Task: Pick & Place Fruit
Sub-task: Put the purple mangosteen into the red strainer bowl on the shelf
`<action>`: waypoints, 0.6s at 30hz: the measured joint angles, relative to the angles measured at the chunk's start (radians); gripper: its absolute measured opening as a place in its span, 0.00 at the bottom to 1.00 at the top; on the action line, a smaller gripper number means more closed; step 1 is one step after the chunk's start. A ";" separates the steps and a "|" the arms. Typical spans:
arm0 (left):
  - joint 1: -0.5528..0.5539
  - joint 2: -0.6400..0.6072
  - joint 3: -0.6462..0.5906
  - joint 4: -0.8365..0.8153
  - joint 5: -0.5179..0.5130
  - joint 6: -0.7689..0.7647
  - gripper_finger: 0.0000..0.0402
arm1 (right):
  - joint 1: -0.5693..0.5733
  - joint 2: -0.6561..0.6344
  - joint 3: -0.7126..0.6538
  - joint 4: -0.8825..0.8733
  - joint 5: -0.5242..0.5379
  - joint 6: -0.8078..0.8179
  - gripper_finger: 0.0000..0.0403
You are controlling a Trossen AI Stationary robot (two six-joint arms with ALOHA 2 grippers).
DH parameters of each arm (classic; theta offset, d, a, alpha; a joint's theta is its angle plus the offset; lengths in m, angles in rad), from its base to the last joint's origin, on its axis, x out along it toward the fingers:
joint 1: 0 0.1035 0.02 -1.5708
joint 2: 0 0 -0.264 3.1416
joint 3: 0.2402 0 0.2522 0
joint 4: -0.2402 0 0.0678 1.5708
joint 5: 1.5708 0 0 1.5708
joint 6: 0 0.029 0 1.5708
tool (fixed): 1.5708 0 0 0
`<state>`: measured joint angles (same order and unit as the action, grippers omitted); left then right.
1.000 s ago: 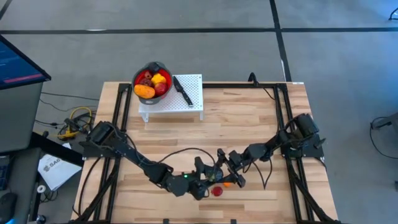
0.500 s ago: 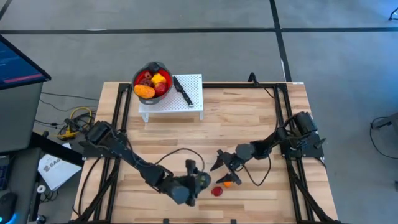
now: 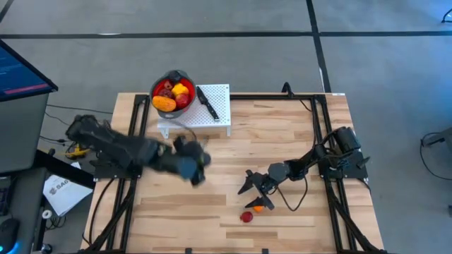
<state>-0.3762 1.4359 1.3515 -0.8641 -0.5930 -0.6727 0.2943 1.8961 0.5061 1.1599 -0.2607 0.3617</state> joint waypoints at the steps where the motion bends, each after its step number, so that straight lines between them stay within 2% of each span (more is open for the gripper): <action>1: 0.044 -0.013 0.028 -0.056 0.002 0.008 0.61 | 0.000 0.000 0.001 0.000 0.000 -0.001 0.78; 4: 0.195 -0.044 0.092 -0.203 0.003 0.073 0.61 | 0.000 0.000 0.009 0.000 0.000 -0.002 0.78; 11: 0.586 -0.063 0.159 -0.240 -0.007 0.366 0.63 | 0.000 0.000 0.014 -0.002 0.006 0.003 0.78; 18: 0.906 -0.062 0.161 -0.240 -0.026 0.391 0.64 | 0.000 0.000 0.014 -0.004 0.034 0.006 0.78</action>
<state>0.5300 1.3735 1.5127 -1.1046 -0.6194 -0.2822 0.2943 1.8961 0.5205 1.1560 -0.2272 0.3676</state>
